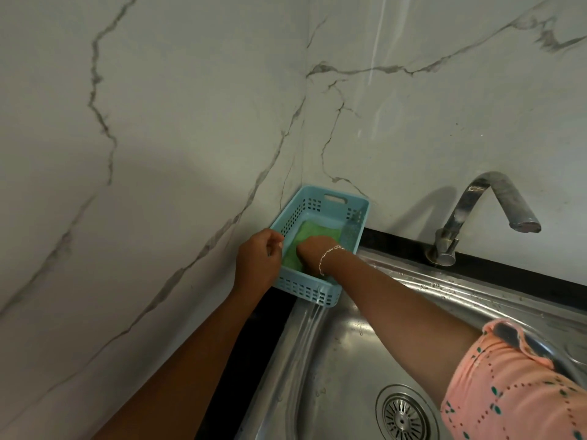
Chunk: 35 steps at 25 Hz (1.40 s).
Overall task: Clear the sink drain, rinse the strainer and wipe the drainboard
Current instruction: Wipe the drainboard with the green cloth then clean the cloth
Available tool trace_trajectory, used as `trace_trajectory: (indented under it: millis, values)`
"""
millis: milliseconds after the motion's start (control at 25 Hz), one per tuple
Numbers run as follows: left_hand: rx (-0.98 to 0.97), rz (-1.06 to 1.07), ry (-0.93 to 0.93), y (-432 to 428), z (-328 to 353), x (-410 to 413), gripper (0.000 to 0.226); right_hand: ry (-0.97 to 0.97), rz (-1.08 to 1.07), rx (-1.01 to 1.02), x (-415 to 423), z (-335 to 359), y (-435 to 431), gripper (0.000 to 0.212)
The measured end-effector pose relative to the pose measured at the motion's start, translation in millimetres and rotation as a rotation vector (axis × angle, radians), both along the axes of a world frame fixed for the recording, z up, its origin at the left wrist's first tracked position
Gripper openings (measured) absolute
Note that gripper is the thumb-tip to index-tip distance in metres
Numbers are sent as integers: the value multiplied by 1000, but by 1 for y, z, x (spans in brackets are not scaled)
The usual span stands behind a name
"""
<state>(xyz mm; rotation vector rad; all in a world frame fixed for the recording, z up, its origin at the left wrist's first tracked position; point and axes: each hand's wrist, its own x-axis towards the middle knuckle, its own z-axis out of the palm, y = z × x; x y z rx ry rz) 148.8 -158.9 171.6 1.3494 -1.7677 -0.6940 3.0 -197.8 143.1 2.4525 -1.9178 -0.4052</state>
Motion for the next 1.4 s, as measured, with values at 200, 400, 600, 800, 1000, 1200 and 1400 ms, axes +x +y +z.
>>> trace_trajectory:
  millis: [200,400,600,800,1000,1200,1400]
  values:
    - [9,-3,-2,-1,3,-3,15,-173,-159,-165,-17,49,-10,28]
    - [11,-4,-16,-2,8,-7,14,-391,-248,-299,-33,108,-6,14]
    - [-36,-13,62,1,31,-12,16,-533,-223,-393,-38,167,23,17]
    - [-228,-16,275,13,74,-25,32,-679,-165,-397,-36,215,68,16]
    - [-226,-153,420,36,95,-42,23,-878,-232,-350,-46,217,114,10]
    - [-63,-366,474,65,85,-55,9,-1117,-350,-321,-73,173,165,8]
    - [-10,-515,315,99,73,-79,8,-1593,-503,-312,-104,112,226,19]
